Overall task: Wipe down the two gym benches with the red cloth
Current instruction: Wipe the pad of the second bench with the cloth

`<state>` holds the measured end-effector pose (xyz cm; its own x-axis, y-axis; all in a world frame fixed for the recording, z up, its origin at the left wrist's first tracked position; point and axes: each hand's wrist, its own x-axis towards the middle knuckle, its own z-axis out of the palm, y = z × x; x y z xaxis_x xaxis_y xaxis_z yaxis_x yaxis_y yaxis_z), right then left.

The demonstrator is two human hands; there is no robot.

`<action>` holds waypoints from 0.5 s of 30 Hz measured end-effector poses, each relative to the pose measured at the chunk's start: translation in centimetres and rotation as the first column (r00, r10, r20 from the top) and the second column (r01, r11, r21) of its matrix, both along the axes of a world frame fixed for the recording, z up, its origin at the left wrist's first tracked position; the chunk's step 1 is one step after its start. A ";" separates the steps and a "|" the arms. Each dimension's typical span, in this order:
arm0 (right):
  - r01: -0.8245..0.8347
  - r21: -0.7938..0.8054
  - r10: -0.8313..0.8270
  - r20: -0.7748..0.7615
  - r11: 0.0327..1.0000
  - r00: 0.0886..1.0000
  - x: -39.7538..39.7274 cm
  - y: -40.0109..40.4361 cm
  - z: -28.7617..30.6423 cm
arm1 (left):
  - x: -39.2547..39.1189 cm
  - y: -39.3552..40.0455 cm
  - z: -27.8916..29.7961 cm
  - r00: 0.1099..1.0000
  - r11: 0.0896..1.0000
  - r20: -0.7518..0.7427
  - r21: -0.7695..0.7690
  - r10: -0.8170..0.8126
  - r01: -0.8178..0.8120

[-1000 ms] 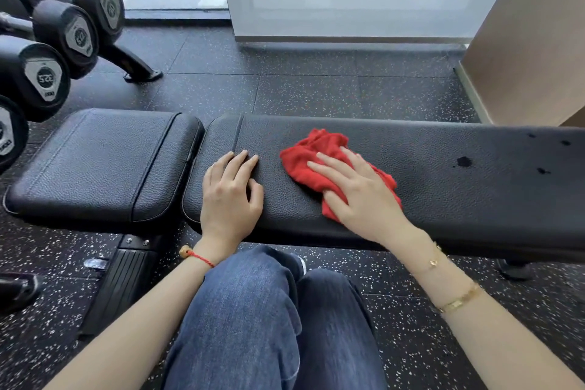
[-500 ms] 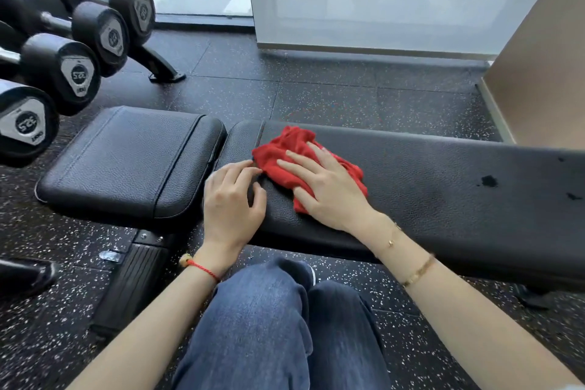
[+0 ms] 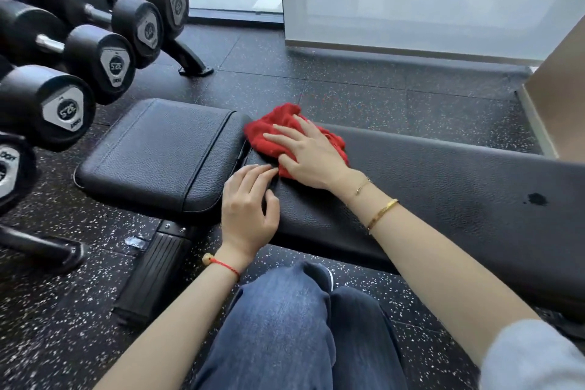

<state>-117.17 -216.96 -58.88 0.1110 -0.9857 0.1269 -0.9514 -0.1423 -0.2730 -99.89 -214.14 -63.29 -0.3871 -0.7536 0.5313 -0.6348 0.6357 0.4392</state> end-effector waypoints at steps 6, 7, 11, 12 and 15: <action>-0.023 -0.025 0.024 0.029 0.999 0.999 -2.4 1.3 -0.4 | 0.0 0.0 0.1 1.000 1.000 -0.015 -0.005 -0.003 0.003; 0.052 -0.015 -0.051 0.034 0.999 0.998 -2.6 0.5 -0.3 | 0.0 0.1 0.2 1.000 1.000 -0.015 -0.004 -0.007 0.007; 0.210 0.010 -0.210 0.023 0.978 0.977 -1.4 -0.1 -0.2 | 0.0 0.1 0.4 1.000 1.000 -0.006 -0.001 -0.007 0.007; 0.201 0.003 -0.201 0.029 0.980 0.979 -1.0 0.9 -0.3 | 0.0 0.1 0.3 1.000 1.000 -0.001 0.001 -0.005 0.005; 0.131 -0.020 -0.130 0.047 0.991 0.990 -0.3 5.2 -0.4 | 0.1 0.1 0.3 0.999 1.000 0.038 0.009 0.002 -0.002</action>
<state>-117.45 -211.73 -59.30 -0.0247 -0.9882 0.1512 -0.9490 -0.0244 -0.3145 -99.82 -214.04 -63.00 -0.4055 -0.7590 0.5094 -0.6527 0.6306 0.4199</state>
